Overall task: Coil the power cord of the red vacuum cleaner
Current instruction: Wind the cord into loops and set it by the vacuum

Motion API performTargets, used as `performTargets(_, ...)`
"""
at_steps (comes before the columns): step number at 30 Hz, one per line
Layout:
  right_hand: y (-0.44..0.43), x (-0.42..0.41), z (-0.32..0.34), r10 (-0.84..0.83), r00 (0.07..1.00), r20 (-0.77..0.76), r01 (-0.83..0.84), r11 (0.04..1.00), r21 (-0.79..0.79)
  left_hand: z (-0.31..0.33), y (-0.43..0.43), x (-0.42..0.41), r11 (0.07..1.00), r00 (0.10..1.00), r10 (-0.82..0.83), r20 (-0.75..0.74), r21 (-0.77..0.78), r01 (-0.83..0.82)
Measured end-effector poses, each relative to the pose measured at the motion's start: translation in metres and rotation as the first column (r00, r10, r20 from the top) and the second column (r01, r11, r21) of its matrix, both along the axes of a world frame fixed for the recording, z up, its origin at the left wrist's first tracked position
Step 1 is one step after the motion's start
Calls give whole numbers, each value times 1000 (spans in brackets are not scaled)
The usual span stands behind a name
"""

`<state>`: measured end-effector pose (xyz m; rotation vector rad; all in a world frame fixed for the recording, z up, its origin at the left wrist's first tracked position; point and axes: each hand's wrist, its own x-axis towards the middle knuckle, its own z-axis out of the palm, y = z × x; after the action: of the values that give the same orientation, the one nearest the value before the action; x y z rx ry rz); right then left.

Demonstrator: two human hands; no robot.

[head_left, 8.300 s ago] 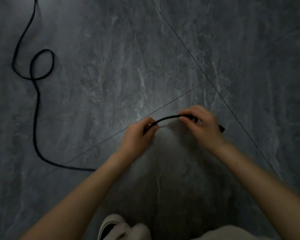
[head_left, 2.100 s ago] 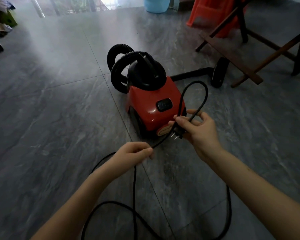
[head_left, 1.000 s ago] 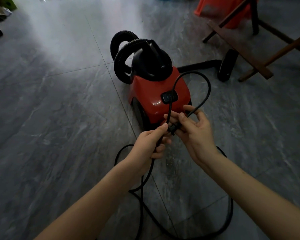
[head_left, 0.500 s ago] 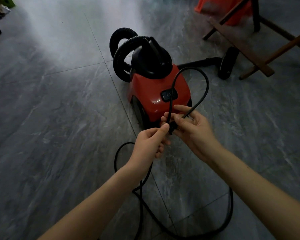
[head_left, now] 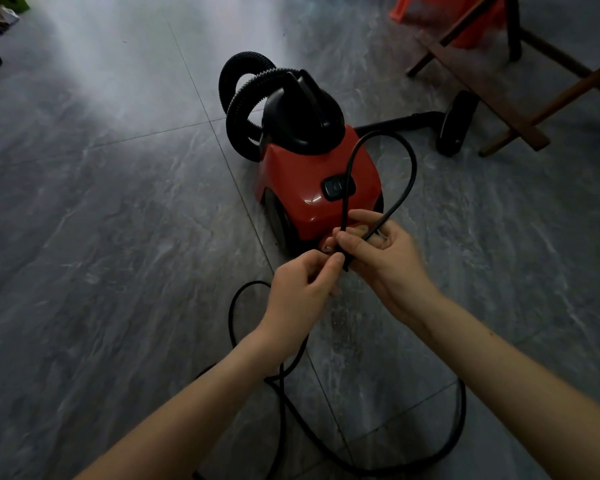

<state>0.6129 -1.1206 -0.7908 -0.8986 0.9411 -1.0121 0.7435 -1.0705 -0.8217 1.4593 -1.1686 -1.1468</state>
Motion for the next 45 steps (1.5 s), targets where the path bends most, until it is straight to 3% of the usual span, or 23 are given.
performTargets(7, -1, -2, -7, -19, 994, -111, 17, 1000, -25, -4, -3, 16, 992, 985, -103, 136, -54, 111)
performTargets(10, -2, -6, -6, 46, 964, -261, -71, 994, -89, 2, -7, 31, 992, 989, -63, 137, -98, 77)
performTargets(13, -3, -7, -2, 184, 914, -363, -242, 963, -121, 14, -14, 38, 992, 997, -69, 47, -103, 73)
performTargets(19, 1, -2, 2, 406, 825, -393, -464, 884, -60, 28, -24, 35, 993, 972, -115, -206, -51, 107)
performTargets(27, 5, 1, -1, 430, 768, -475, -508, 860, -42, 23, -29, 26, 993, 960, -119, -253, -54, 108)
performTargets(34, 17, 7, -17, 364, 866, -343, -393, 919, -16, 22, -29, 28, 997, 970, -22, -243, -83, 1)
performTargets(40, 30, 14, -29, 285, 939, -191, -280, 959, 50, 20, -28, 34, 999, 929, 1, -370, -47, -19)
performTargets(45, 33, 14, -30, 241, 949, -203, -242, 970, 23, 16, -27, 37, 1000, 845, -23, -534, -18, 16)
